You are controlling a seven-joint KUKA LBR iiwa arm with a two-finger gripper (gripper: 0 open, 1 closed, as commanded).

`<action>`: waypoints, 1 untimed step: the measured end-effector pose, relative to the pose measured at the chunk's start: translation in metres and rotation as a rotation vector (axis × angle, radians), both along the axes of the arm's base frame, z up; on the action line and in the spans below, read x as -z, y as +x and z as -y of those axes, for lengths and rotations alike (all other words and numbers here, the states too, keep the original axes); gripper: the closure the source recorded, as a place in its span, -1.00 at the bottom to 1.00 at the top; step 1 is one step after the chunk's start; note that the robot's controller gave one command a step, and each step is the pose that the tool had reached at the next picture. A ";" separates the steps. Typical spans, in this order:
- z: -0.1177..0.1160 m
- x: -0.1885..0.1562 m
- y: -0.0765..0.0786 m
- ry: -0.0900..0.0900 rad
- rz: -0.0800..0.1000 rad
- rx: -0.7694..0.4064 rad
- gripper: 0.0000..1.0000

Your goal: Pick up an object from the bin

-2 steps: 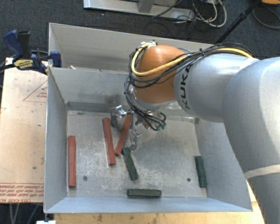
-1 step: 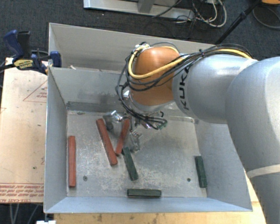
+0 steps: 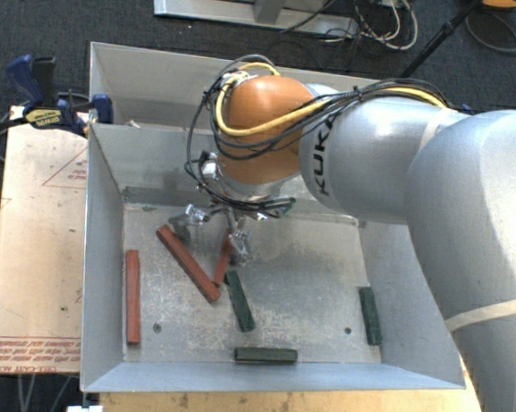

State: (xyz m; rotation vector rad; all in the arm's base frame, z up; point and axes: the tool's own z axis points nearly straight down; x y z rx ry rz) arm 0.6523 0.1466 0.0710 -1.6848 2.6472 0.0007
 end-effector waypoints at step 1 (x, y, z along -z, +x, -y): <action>0.008 0.000 -0.043 0.001 0.000 -0.100 -1.00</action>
Offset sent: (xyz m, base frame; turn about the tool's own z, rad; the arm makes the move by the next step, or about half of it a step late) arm -0.0620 -0.0594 -0.0010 -0.2163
